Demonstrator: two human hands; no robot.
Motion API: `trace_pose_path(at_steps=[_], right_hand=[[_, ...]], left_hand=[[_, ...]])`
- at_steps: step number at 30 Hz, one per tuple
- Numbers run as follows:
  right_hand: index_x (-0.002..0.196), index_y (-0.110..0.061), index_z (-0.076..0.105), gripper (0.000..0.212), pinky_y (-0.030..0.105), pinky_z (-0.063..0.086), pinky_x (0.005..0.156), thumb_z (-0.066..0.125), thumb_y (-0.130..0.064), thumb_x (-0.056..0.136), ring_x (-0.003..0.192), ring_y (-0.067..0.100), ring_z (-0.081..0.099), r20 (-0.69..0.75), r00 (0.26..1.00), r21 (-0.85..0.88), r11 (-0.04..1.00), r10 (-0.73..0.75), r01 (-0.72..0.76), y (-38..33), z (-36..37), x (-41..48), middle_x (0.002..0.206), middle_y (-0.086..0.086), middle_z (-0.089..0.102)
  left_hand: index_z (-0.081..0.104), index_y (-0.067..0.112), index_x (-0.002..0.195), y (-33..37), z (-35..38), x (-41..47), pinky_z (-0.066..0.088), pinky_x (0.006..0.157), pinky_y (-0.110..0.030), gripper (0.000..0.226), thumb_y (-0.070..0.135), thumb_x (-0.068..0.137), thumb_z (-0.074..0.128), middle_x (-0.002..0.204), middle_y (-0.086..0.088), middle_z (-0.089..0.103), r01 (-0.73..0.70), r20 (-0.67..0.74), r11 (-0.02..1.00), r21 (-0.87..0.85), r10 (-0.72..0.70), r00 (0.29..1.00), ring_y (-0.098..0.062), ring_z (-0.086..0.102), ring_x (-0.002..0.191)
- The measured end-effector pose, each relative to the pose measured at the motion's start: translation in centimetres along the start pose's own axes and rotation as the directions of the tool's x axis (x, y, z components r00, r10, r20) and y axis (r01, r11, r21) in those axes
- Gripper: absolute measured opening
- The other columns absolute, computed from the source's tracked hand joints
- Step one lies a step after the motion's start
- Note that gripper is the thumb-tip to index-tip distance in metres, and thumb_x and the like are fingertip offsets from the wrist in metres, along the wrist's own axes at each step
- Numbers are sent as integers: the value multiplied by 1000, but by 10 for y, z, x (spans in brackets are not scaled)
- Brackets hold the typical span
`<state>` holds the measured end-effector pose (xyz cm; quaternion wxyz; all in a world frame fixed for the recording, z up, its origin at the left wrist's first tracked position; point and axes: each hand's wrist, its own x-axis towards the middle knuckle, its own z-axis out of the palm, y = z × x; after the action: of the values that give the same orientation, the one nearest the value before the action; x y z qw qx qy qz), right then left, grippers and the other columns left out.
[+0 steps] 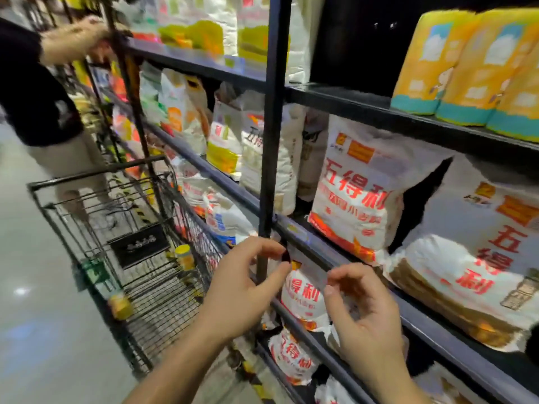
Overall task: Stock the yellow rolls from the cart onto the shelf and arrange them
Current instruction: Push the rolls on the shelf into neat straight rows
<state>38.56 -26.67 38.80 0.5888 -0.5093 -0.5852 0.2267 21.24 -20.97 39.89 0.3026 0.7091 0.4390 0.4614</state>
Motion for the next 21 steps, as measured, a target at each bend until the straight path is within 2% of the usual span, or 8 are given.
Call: trace_pose_path(at_steps=[2, 5, 8, 10, 13, 16, 18, 21], right_hand=[[82, -34, 63, 35, 17, 49, 68, 69, 0, 87, 78, 14, 59, 82, 992, 40, 994, 94, -97, 13, 35, 0, 83, -7, 63], [82, -22, 64, 29, 11, 45, 63, 66, 7, 86, 71, 13, 58, 194, 966, 57, 982, 168, -183, 31, 86, 4, 78, 4, 63], [87, -15, 63, 24, 11, 43, 59, 64, 9, 87, 62, 4, 52, 300, 932, 89, 967, 204, -240, 50, 133, 9, 73, 0, 60], [88, -16, 64, 23, 13, 42, 59, 64, 7, 87, 60, 2, 50, 363, 906, 71, 963, 219, -262, 65, 162, 16, 71, -3, 61], [91, -17, 63, 23, 11, 44, 61, 65, 5, 87, 63, 2, 53, 453, 859, 36, 958, 238, -285, 91, 207, 31, 81, 3, 65], [94, -16, 62, 20, 9, 44, 62, 64, 2, 88, 64, -1, 53, 525, 801, -29, 947, 286, -319, 118, 254, 51, 88, 5, 65], [95, -16, 61, 21, 8, 45, 61, 65, 3, 87, 63, -2, 53, 541, 780, -58, 939, 314, -338, 142, 285, 67, 89, 5, 64], [99, -20, 59, 22, 9, 46, 66, 66, -3, 88, 74, 2, 59, 586, 728, -147, 930, 356, -336, 185, 334, 92, 95, -1, 64]], left_hand=[[67, 33, 91, -34, -21, -11, 45, 78, -12, 11, 23, 87, 70, 91, 19, 66, 107, -51, 994, 33, -105, 993, 5, 60, 91], [66, 33, 87, -81, -52, -27, 47, 75, -14, 5, 32, 83, 68, 88, 18, 67, 240, -141, 970, 45, -231, 963, 4, 61, 88], [68, 29, 89, -121, -79, -41, 49, 73, -17, 7, 24, 86, 72, 87, 15, 67, 398, -202, 916, 50, -381, 902, 6, 60, 88], [67, 28, 90, -147, -95, -46, 48, 73, -17, 9, 21, 87, 72, 87, 13, 66, 457, -242, 887, 63, -430, 870, 3, 60, 86], [66, 29, 96, -185, -116, -48, 46, 74, -15, 11, 26, 87, 70, 91, 12, 65, 549, -303, 832, 76, -505, 808, 2, 60, 87], [64, 28, 104, -228, -132, -45, 50, 80, -22, 18, 27, 87, 69, 95, 11, 65, 654, -339, 755, 59, -601, 724, -4, 61, 91], [63, 27, 106, -256, -141, -37, 51, 77, -25, 21, 25, 86, 70, 95, 8, 64, 710, -365, 704, -4, -662, 655, -9, 62, 88], [62, 25, 111, -299, -151, -16, 51, 73, -25, 25, 23, 87, 69, 97, 6, 61, 768, -395, 640, -30, -713, 579, -7, 59, 86]])
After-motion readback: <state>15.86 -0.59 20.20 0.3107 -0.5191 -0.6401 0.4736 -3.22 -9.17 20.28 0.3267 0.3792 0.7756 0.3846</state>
